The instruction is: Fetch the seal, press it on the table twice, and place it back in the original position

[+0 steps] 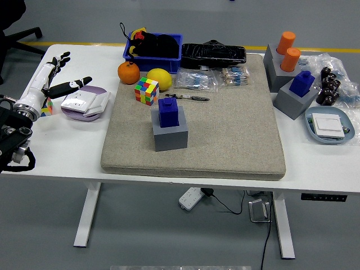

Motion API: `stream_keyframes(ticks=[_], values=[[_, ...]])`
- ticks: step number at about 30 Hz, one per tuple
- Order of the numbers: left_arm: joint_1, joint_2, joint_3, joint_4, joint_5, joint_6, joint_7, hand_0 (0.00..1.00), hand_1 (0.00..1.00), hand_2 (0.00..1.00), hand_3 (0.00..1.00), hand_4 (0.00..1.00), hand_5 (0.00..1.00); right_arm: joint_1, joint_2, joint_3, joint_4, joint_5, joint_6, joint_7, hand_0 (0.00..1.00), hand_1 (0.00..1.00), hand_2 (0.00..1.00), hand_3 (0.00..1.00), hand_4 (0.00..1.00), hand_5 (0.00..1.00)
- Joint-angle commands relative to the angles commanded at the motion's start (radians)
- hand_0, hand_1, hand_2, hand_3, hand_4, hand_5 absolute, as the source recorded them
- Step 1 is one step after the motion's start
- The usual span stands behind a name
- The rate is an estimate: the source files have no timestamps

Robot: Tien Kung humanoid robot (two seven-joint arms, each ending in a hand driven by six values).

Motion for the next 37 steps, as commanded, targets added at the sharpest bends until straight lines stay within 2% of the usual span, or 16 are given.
stream_keyframes(ticks=[37], values=[[0.004,-0.003,-0.006,-0.002,0.003,-0.002,0.003,0.968,0.978,0.963,0.962,0.969,0.412,-0.005,0.001,0.009,0.001,-0.003,0.0,0.001,0.864,0.781,0.736,0.743,0.797,0.568]])
